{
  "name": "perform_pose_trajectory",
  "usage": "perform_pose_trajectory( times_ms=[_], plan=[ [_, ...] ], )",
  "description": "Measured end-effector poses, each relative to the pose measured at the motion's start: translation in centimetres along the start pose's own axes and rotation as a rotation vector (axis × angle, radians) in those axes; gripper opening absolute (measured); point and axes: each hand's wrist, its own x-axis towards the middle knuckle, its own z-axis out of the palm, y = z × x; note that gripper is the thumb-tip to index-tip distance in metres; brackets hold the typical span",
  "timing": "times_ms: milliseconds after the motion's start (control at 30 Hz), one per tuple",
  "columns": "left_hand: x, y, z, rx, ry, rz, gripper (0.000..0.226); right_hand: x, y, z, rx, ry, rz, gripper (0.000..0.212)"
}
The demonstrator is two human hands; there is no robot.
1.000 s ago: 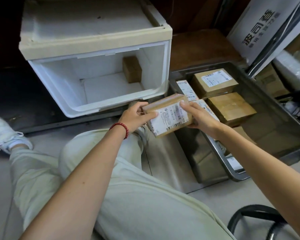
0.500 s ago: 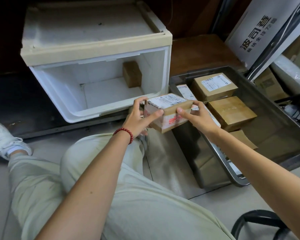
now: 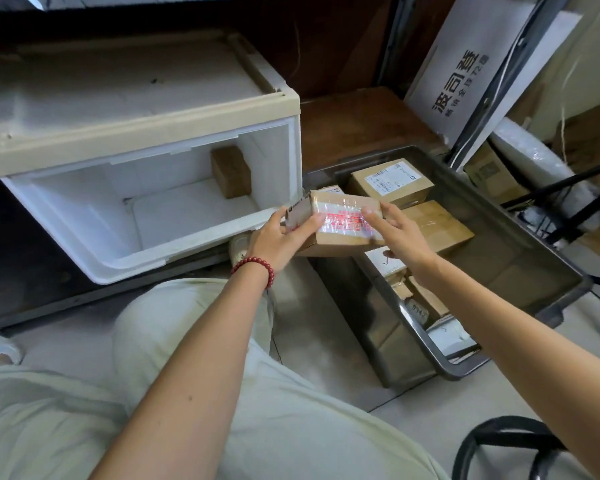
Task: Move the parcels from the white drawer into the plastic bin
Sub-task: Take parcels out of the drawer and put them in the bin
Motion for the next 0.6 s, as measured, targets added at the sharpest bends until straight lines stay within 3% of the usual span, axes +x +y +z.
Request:
perform_pose_trajectory(
  times_ms=[233, 500, 600],
  plan=[
    [1.0, 1.9, 4.4, 0.037, -0.128, 0.105, 0.068, -0.7, 0.9, -4.2, 0.102, -0.003, 0.066, 0.100],
    [1.2, 4.3, 9.4, 0.172, -0.272, 0.160, 0.046, -2.2, 4.9, -10.2, 0.181, 0.034, 0.060, 0.092],
    [1.6, 5.0, 11.2, 0.238, -0.304, 0.226, 0.051, -2.9, 6.5, -12.1, 0.148, 0.038, 0.065, 0.095]
  ],
)
